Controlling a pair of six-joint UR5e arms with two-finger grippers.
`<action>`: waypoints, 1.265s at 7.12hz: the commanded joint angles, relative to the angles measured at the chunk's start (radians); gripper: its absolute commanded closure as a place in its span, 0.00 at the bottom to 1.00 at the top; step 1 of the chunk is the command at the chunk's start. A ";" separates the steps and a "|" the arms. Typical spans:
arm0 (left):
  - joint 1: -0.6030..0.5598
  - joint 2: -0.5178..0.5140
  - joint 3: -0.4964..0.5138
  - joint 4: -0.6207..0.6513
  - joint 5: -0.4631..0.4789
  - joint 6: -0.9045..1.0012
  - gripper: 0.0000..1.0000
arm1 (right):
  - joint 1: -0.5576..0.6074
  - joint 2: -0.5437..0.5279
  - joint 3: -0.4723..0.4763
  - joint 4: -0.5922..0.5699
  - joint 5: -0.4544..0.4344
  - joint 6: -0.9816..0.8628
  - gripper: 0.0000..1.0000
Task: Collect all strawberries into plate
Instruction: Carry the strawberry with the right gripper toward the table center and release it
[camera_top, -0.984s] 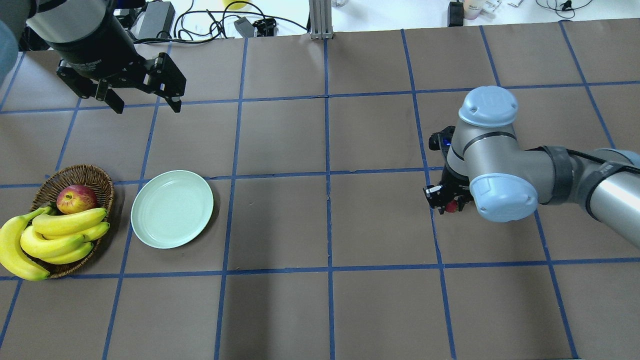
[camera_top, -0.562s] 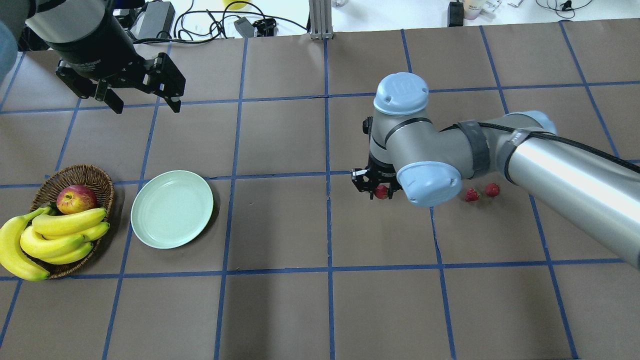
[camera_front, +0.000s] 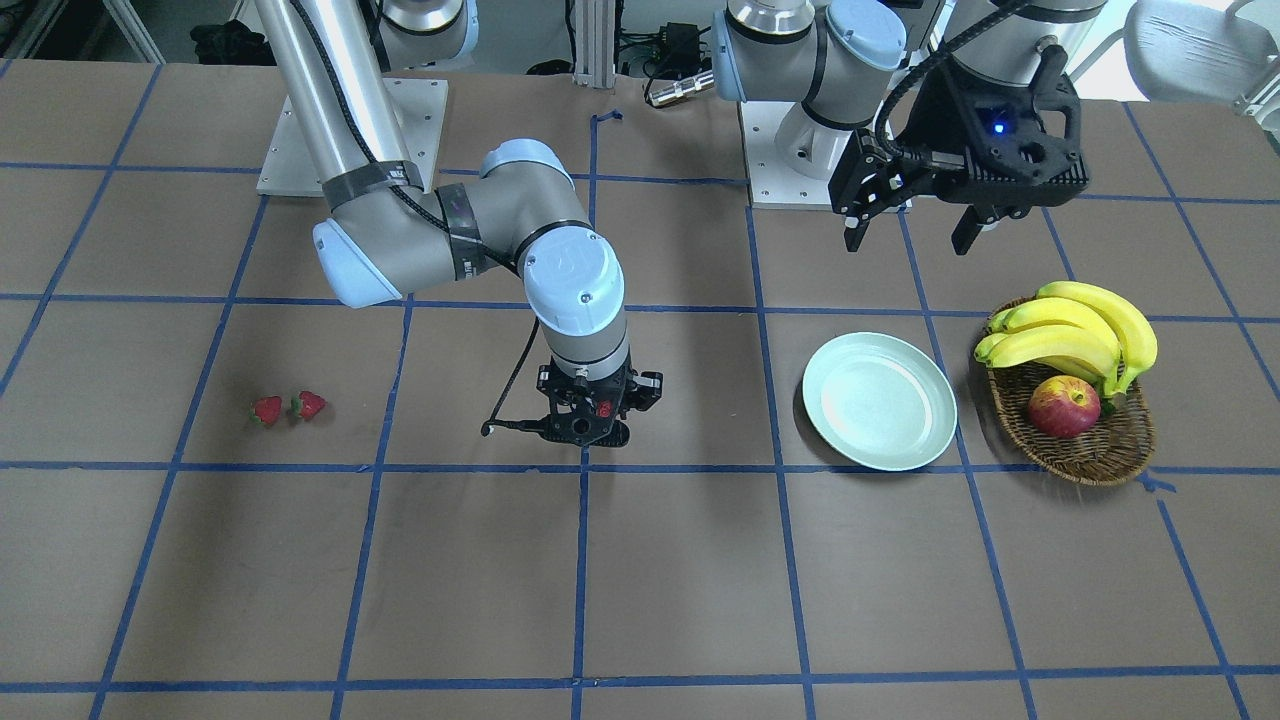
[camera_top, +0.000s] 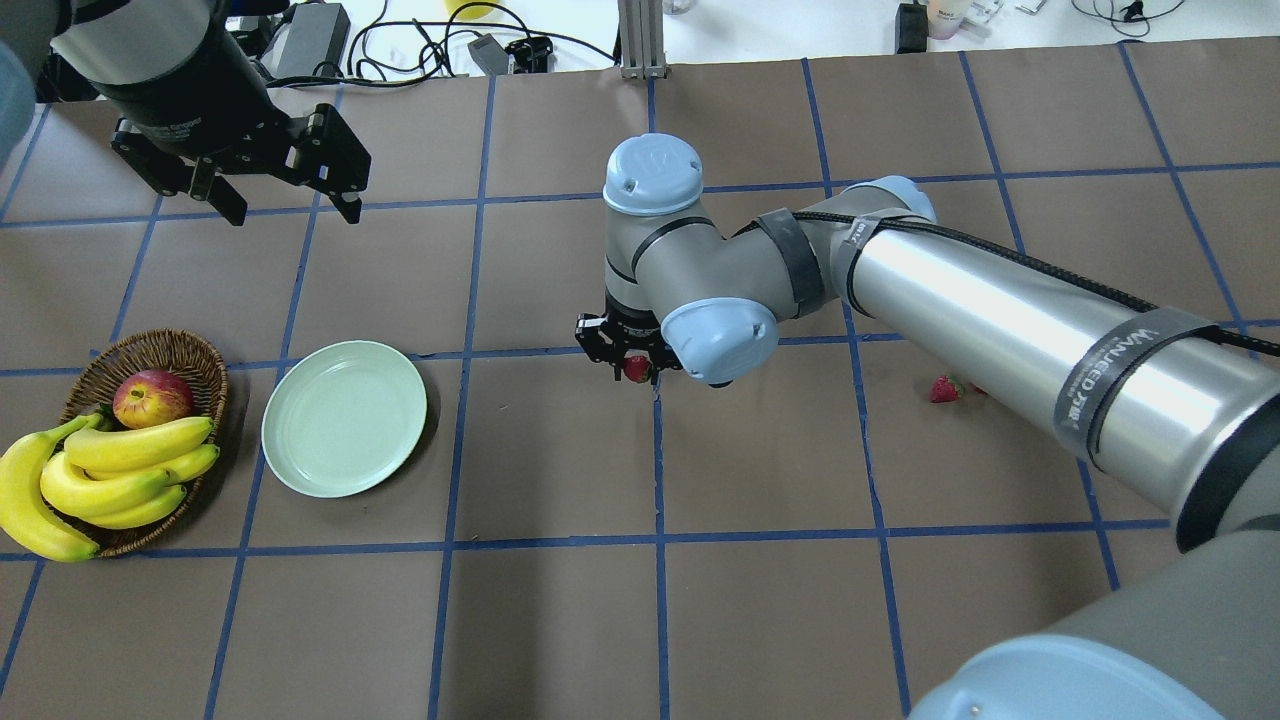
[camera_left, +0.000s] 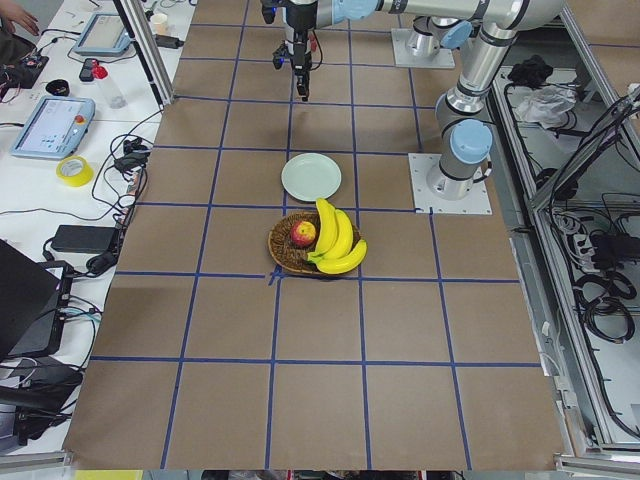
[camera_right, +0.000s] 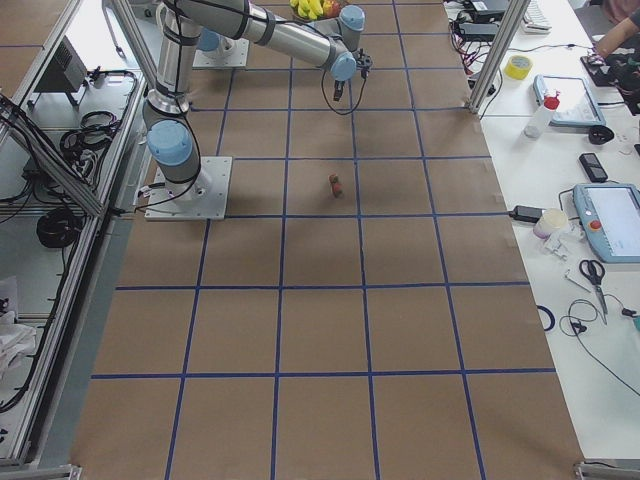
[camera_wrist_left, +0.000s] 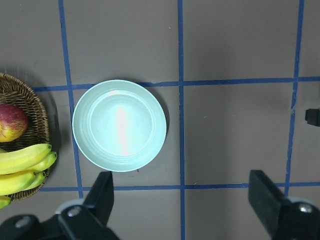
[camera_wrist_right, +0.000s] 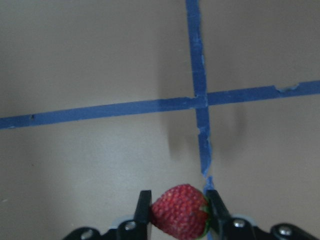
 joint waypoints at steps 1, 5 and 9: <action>0.001 0.000 0.002 0.002 0.000 0.000 0.05 | 0.009 0.035 -0.010 -0.003 0.007 0.013 0.26; 0.006 0.000 0.000 0.005 -0.002 0.000 0.05 | 0.008 0.026 -0.013 0.003 0.003 -0.005 0.00; 0.005 -0.006 -0.002 0.006 -0.008 -0.026 0.05 | -0.199 -0.115 0.024 0.193 -0.069 -0.338 0.02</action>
